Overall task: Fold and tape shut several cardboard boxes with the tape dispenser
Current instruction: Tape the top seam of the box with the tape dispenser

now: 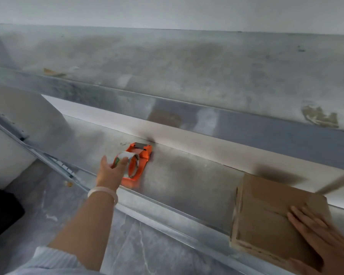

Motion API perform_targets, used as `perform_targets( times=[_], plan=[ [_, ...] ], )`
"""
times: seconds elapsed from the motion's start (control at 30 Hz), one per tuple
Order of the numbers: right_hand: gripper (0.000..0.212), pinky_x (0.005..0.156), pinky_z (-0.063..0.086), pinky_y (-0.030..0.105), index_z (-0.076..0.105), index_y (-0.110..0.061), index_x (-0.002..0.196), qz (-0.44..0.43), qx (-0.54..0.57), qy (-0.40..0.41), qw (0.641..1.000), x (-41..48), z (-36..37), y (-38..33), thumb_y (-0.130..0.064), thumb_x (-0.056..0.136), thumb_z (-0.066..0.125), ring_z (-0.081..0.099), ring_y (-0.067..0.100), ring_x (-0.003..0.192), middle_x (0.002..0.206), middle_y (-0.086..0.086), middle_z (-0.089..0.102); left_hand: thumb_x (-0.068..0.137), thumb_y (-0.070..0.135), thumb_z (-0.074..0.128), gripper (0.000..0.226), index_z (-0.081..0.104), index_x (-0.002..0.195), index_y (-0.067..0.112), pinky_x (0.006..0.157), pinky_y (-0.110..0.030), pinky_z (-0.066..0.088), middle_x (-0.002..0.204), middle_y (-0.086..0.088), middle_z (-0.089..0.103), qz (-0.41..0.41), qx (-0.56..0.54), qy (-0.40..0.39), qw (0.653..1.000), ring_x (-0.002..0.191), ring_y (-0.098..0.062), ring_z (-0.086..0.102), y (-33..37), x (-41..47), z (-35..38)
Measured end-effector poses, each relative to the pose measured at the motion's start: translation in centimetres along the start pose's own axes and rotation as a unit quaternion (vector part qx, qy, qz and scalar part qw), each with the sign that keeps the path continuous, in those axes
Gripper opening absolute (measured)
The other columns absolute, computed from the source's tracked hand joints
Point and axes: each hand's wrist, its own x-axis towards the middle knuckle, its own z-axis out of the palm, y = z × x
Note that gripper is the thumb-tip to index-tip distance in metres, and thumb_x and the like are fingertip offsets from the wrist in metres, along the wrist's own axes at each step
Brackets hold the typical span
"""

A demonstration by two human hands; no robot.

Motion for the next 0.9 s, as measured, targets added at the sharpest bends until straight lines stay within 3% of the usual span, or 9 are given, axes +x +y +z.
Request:
perform_targets(
  times=[0.13, 0.27, 0.43, 0.5, 0.6, 0.67, 0.73, 0.8, 0.9],
  plan=[
    [0.088, 0.115, 0.019, 0.032, 0.03, -0.027, 0.149, 0.004, 0.006, -0.004, 1.0, -0.1, -0.1, -0.2, -0.081, 0.08, 0.04, 0.017, 0.009, 0.148, 0.157, -0.009, 0.028, 0.08, 0.048, 0.074, 0.057, 0.06, 0.12, 0.01, 0.079, -0.034, 0.048, 0.106, -0.007, 0.069, 0.024, 0.051, -0.032, 0.998, 0.093, -0.024, 0.064, -1.3, 1.5, 0.3],
    [0.091, 0.119, 0.017, 0.033, 0.033, -0.023, 0.149, 0.021, 0.002, -0.002, 1.0, -0.6, 0.0, -0.2, -0.082, 0.081, 0.04, 0.02, 0.012, 0.148, 0.157, -0.006, 0.032, 0.089, 0.042, 0.066, 0.052, 0.054, 0.12, 0.002, 0.075, -0.036, 0.042, 0.102, -0.014, 0.064, 0.031, 0.068, -0.024, 0.997, 0.087, -0.027, 0.058, -0.9, 0.3, 1.0],
    [0.094, 0.118, 0.014, 0.031, 0.038, -0.02, 0.149, 0.05, -0.017, -0.031, 0.998, -1.1, -0.4, -0.8, -0.084, 0.082, 0.035, 0.023, 0.013, 0.147, 0.157, -0.004, 0.034, 0.087, 0.045, 0.067, 0.057, 0.055, 0.11, -0.005, 0.057, -0.037, 0.042, 0.078, -0.001, 0.054, 0.062, -0.005, -0.088, 0.994, 0.064, -0.014, 0.047, -0.2, -3.7, 2.4],
    [0.094, 0.118, 0.013, 0.03, 0.037, -0.022, 0.15, 0.066, -0.011, -0.045, 0.997, -1.2, -0.7, -1.0, -0.085, 0.081, 0.033, 0.022, 0.01, 0.147, 0.156, -0.005, 0.034, 0.089, 0.04, 0.067, 0.042, 0.056, 0.107, 0.004, 0.063, -0.03, 0.046, 0.085, -0.004, 0.061, 0.084, -0.039, -0.121, 0.988, 0.072, -0.018, 0.055, 1.1, -6.5, 3.3],
    [0.092, 0.119, 0.004, 0.023, 0.033, -0.025, 0.151, 0.081, -0.008, -0.061, 0.995, -1.3, -1.2, -1.3, -0.085, 0.081, 0.032, 0.009, 0.003, 0.148, 0.156, -0.006, 0.033, 0.092, 0.032, 0.064, 0.025, 0.058, 0.107, 0.012, 0.084, -0.041, 0.056, 0.095, -0.006, 0.069, 0.105, -0.098, -0.178, 0.973, 0.091, -0.024, 0.066, 3.7, -10.9, 4.6],
    [0.093, 0.119, -0.004, 0.022, 0.024, -0.028, 0.153, 0.089, -0.004, -0.083, 0.993, -1.2, -1.4, -1.5, -0.087, 0.081, 0.026, 0.0, 0.001, 0.148, 0.159, -0.007, 0.026, 0.094, 0.025, 0.061, 0.018, 0.06, 0.107, 0.013, 0.089, -0.042, 0.055, 0.091, -0.001, 0.071, 0.104, -0.153, -0.227, 0.956, 0.091, -0.019, 0.068, 5.4, -13.6, 5.4],
    [0.094, 0.116, -0.017, 0.02, 0.003, -0.036, 0.153, 0.067, -0.018, -0.065, 0.995, -1.2, -1.5, -1.2, -0.091, 0.077, 0.008, -0.016, -0.002, 0.146, 0.161, -0.015, -0.002, 0.091, 0.024, 0.061, 0.023, 0.061, 0.109, 0.01, 0.091, -0.043, 0.053, 0.094, -0.002, 0.072, 0.087, -0.208, -0.285, 0.932, 0.092, -0.018, 0.068, 7.0, -16.2, 6.1],
    [0.09, 0.108, -0.029, 0.016, -0.014, -0.041, 0.147, 0.057, -0.013, -0.077, 0.995, -1.1, -2.0, -1.1, -0.089, 0.072, -0.007, -0.03, -0.004, 0.14, 0.154, -0.022, -0.023, 0.086, 0.027, 0.059, 0.037, 0.06, 0.116, 0.006, 0.093, -0.047, 0.052, 0.11, -0.01, 0.07, 0.056, -0.256, -0.349, 0.9, 0.104, -0.025, 0.066, 8.4, -18.8, 7.0],
    [0.082, 0.097, -0.035, 0.011, -0.014, -0.04, 0.147, 0.068, -0.011, -0.097, 0.993, -0.9, -2.8, -1.5, -0.077, 0.077, 0.003, -0.03, -0.005, 0.136, 0.151, -0.022, -0.023, 0.083, 0.025, 0.056, 0.041, 0.06, 0.118, 0.004, 0.09, -0.044, 0.055, 0.114, -0.014, 0.069, 0.009, -0.295, -0.424, 0.856, 0.106, -0.025, 0.066, 9.6, -22.0, 8.8]
  ],
)
